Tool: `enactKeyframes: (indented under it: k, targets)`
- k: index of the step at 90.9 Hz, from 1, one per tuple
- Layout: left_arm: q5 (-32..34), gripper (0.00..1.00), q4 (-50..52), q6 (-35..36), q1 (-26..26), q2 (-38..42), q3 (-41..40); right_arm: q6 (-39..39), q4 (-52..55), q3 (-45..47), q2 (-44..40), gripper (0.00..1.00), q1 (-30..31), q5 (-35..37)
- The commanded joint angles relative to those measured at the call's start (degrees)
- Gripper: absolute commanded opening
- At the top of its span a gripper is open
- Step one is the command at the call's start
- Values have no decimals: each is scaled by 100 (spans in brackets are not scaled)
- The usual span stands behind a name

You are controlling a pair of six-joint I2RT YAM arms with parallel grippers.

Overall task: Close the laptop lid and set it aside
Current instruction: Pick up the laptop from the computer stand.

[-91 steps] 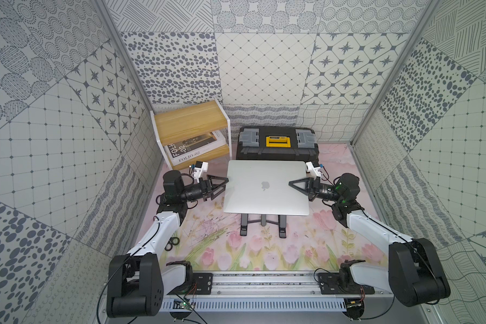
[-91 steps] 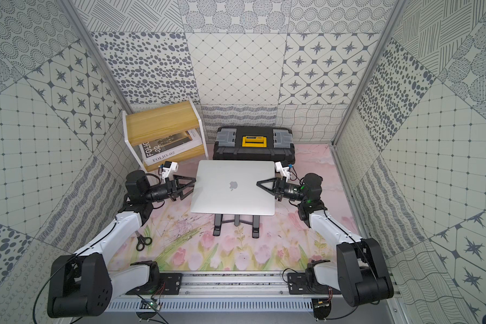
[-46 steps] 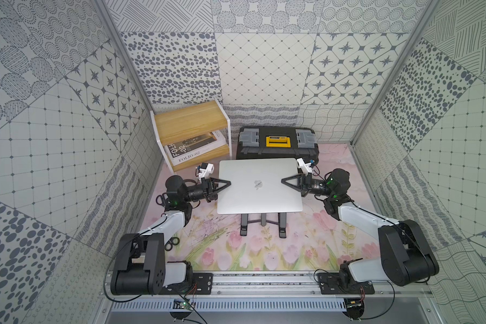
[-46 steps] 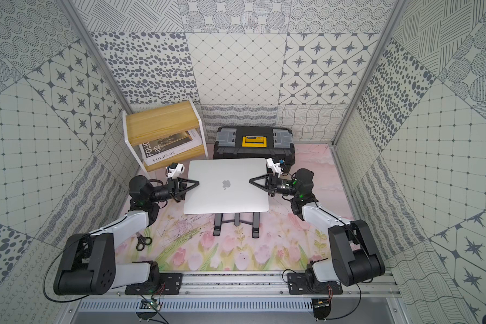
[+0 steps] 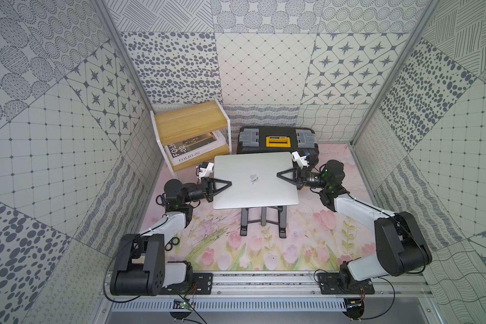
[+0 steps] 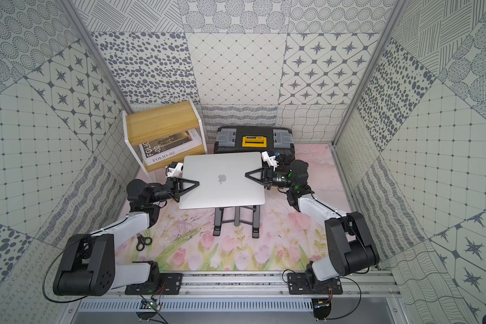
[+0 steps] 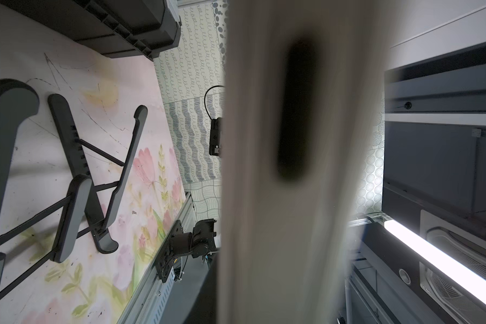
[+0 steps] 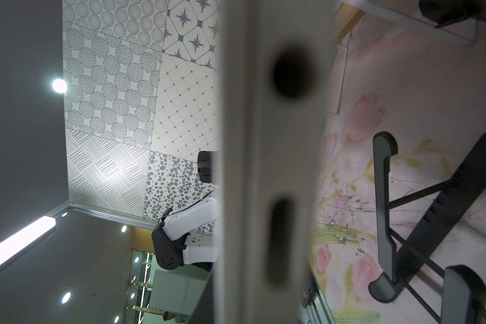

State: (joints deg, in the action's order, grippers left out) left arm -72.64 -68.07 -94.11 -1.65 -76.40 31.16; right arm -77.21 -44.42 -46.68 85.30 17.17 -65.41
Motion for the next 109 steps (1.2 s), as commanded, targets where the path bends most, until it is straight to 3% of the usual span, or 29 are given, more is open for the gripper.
enactKeyframes:
  k: [1, 4, 9, 19, 41, 60, 74, 85, 109]
  targets:
    - [-314, 0, -463, -380, 45, 215, 139, 551, -70, -337, 75, 22, 85, 486]
    - [-267, 0, -344, -362, 38, 271, 153, 571, 27, -372, 70, 28, 85, 519]
    - [-149, 0, -177, -324, 20, 378, 169, 564, 128, -444, 24, 50, 91, 562]
    - [23, 0, 164, -293, -93, 674, 239, 555, 262, -576, -87, 65, 152, 645]
    - [216, 0, 1320, 54, -324, 1436, 824, 314, 164, -854, -244, 80, 357, 806]
    - [468, 0, 1204, -401, -495, 1445, 1536, 471, 477, -1034, -418, 96, 374, 996]
    - [705, 0, 1083, -702, -582, 1111, 2275, 1247, 1778, -1122, -801, 97, 301, 1419]
    - [781, 0, 984, -1020, -745, 754, 3082, 1346, 2151, -860, -1218, 97, 1, 1841]
    - [1099, 0, 3211, 0, -1571, 428, 4469, 1603, 2718, -381, -1858, 97, -372, 2344]
